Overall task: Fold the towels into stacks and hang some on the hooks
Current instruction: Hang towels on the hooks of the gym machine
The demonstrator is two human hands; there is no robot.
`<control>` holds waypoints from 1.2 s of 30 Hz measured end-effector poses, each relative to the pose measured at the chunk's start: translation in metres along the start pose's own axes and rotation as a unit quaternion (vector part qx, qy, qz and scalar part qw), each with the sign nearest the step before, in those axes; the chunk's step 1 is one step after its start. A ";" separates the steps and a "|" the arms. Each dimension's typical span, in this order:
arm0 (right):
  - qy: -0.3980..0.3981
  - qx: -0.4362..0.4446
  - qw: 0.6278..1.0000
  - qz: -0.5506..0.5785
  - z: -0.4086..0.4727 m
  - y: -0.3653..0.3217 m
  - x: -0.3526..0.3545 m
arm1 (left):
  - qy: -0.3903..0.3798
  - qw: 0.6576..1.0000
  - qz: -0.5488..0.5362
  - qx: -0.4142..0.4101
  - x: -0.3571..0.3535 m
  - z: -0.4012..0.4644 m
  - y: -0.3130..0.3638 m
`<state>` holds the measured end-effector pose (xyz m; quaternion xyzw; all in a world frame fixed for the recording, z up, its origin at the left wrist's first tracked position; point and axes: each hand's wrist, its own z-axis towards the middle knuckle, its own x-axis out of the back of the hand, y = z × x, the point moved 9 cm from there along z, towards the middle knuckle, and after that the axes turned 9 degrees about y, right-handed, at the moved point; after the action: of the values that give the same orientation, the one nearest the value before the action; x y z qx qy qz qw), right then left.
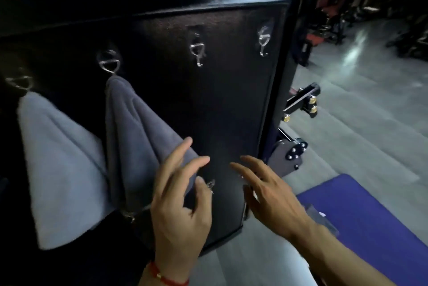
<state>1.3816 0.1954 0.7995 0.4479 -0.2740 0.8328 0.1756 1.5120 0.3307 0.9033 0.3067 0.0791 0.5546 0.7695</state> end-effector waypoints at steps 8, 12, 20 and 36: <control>-0.113 -0.123 0.981 -0.095 -0.142 0.187 0.002 | -0.224 0.955 -0.036 0.192 -0.176 -0.087 0.014; -0.171 -0.166 0.966 -0.100 -0.228 0.295 -0.009 | -0.308 0.933 -0.016 0.185 -0.289 -0.154 0.047; -0.376 -0.290 0.880 -0.018 -0.400 0.464 -0.094 | -0.500 0.831 0.039 0.242 -0.449 -0.350 0.070; -0.497 -0.284 0.819 -0.045 -0.583 0.699 -0.469 | -0.572 0.744 0.136 0.319 -0.599 -0.702 -0.161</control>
<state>0.8790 -0.0200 -0.0665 0.7427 -0.5283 0.3736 0.1722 1.0944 0.0281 0.1213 0.8014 -0.2456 0.3162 0.4443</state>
